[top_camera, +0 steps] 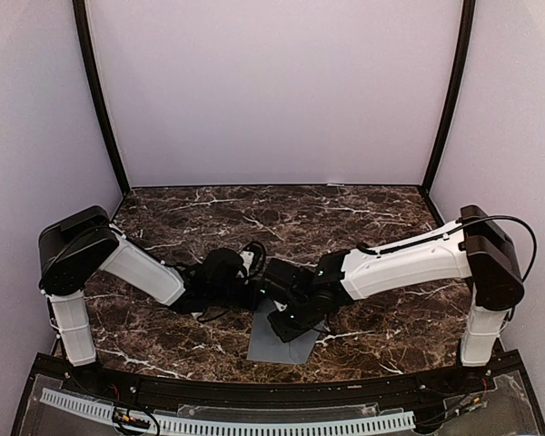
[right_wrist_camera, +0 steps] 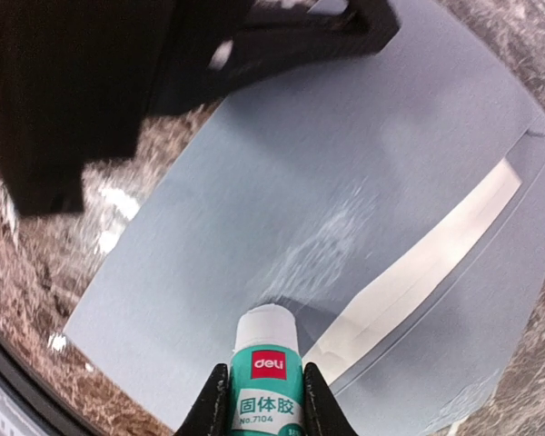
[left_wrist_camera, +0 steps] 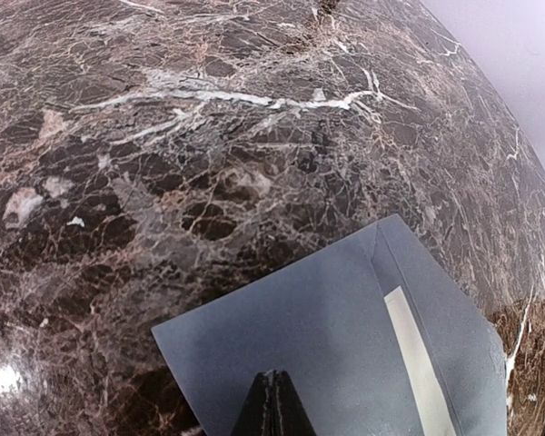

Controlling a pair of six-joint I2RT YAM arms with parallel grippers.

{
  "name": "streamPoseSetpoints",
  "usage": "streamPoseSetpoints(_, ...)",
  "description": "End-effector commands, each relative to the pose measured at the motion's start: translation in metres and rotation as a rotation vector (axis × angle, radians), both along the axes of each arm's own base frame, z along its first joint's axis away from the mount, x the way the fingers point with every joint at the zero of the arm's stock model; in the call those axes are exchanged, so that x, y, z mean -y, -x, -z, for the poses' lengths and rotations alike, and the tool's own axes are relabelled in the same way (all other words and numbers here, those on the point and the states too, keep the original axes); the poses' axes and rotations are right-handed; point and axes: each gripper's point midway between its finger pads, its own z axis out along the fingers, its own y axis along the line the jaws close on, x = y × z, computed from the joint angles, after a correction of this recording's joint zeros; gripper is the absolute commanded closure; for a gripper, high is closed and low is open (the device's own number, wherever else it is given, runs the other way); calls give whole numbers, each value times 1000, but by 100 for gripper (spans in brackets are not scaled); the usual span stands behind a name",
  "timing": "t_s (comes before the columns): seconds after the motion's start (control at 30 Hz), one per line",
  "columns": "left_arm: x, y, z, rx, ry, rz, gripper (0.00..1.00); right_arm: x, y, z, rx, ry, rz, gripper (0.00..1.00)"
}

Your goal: Place the letter into the envelope and seal it

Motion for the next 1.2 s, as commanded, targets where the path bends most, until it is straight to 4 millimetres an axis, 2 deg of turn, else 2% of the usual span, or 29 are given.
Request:
streamPoseSetpoints(0.0,-31,5,39,-73,-152,-64,96,12,41,10,-126,27,-51,100)
streamPoseSetpoints(0.07,-31,5,39,-72,-152,-64,97,8,47,11,-146,2,-63,100)
streamPoseSetpoints(0.17,-30,5,39,-72,-149,-60,96,13,39,17,-114,37,-33,100)
streamPoseSetpoints(0.27,-30,6,40,-74,-152,-54,97,24,19,21,-19,119,23,100)
streamPoseSetpoints(0.43,-30,6,42,-74,-163,-51,97,32,-8,21,46,165,78,100)
streamPoseSetpoints(0.8,-28,6,48,-80,-177,-37,97,38,-49,27,100,191,119,100)
streamPoseSetpoints(0.93,-27,6,50,-82,-178,-33,97,30,-58,32,95,161,104,100)
streamPoseSetpoints(1.07,-27,6,51,-84,-178,-35,97,32,-64,39,97,174,105,100)
streamPoseSetpoints(1.17,-28,5,51,-85,-179,-45,97,36,-60,40,84,179,106,100)
